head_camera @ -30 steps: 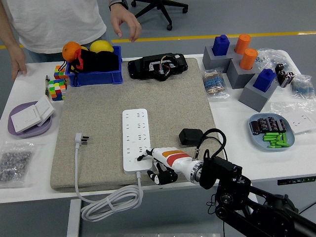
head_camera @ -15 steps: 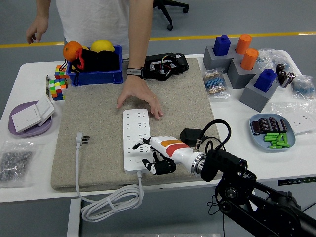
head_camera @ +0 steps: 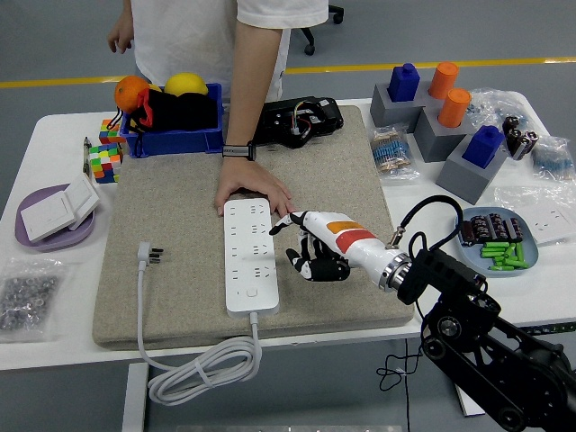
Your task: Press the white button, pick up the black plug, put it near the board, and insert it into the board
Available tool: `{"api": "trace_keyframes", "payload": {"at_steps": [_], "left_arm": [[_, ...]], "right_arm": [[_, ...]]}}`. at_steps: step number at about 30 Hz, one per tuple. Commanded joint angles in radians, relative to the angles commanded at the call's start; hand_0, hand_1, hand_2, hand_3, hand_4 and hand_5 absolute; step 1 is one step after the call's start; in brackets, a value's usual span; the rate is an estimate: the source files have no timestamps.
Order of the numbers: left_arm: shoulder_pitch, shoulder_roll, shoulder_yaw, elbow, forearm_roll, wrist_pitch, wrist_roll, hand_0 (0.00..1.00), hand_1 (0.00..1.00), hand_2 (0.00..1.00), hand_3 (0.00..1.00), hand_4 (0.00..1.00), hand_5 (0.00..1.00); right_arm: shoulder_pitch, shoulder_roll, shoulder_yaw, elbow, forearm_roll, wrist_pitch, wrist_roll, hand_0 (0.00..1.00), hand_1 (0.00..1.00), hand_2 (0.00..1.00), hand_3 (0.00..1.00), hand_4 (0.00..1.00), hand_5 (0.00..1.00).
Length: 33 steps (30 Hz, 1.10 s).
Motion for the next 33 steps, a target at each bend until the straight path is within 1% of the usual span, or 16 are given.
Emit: {"api": "trace_keyframes", "payload": {"at_steps": [4,5,9,10,15,16,18,21,22,27,28,33], "left_arm": [[-0.001,0.002,-0.001,0.0,0.011,-0.003,0.001,0.779,0.73,0.687,0.765,0.516,0.497],[0.0,0.003,-0.003,0.0,0.018,-0.004,0.002,0.779,0.731,0.687,0.765,0.514,0.496],[0.003,0.005,-0.006,0.0,0.031,-0.006,0.002,0.779,0.731,0.687,0.765,0.514,0.496],[0.003,0.005,-0.008,0.0,0.034,-0.007,0.003,0.78,0.73,0.687,0.765,0.514,0.493],[0.006,0.005,-0.01,0.0,0.045,-0.008,0.002,0.78,0.73,0.687,0.765,0.514,0.493],[0.006,0.004,-0.01,0.0,0.043,-0.008,0.002,0.78,0.73,0.687,0.766,0.515,0.49],[0.007,0.003,-0.008,0.0,0.039,-0.007,0.002,0.78,0.73,0.687,0.766,0.515,0.49],[0.009,0.001,-0.006,0.0,0.028,-0.005,0.002,0.78,0.73,0.687,0.766,0.515,0.49],[0.01,0.0,-0.007,0.0,0.027,-0.005,0.002,0.78,0.73,0.687,0.765,0.514,0.49],[0.012,-0.002,-0.006,0.0,0.027,-0.004,0.002,0.78,0.73,0.687,0.765,0.514,0.49],[0.012,-0.003,-0.006,0.0,0.025,-0.004,0.002,0.78,0.73,0.687,0.765,0.514,0.49],[0.013,-0.002,-0.005,0.0,0.018,-0.003,0.002,0.78,0.73,0.687,0.765,0.514,0.49]], "right_arm": [[-0.014,-0.01,0.028,-0.027,-0.008,0.021,0.014,0.745,0.732,0.694,0.724,0.89,0.203],[-0.022,-0.014,0.04,-0.034,-0.012,0.029,0.016,0.917,0.901,0.862,0.84,0.993,0.244],[-0.049,-0.026,0.076,-0.037,-0.007,0.034,0.03,0.917,0.901,0.862,0.84,0.993,0.244],[-0.055,-0.028,0.084,-0.035,-0.002,0.032,0.035,0.93,0.904,0.867,0.864,0.998,0.278],[-0.075,-0.034,0.122,-0.033,0.019,0.0,0.069,0.93,0.904,0.867,0.864,0.998,0.278],[-0.078,-0.033,0.128,-0.035,0.019,-0.004,0.07,0.928,0.892,0.846,0.858,0.998,0.289],[-0.086,-0.031,0.139,-0.037,0.019,-0.008,0.07,0.928,0.892,0.846,0.858,0.998,0.289],[-0.091,-0.029,0.143,-0.043,0.036,-0.035,0.087,0.928,0.892,0.846,0.858,0.998,0.289],[-0.089,-0.028,0.143,-0.052,0.04,-0.048,0.096,0.919,0.869,0.824,0.832,0.998,0.283],[-0.082,-0.019,0.148,-0.122,0.054,-0.082,0.125,0.919,0.869,0.824,0.832,0.998,0.283],[-0.081,-0.017,0.148,-0.139,0.06,-0.086,0.13,0.858,0.828,0.791,0.796,0.99,0.255],[-0.075,-0.011,0.146,-0.204,0.081,-0.112,0.157,0.858,0.828,0.791,0.796,0.99,0.255]]}}
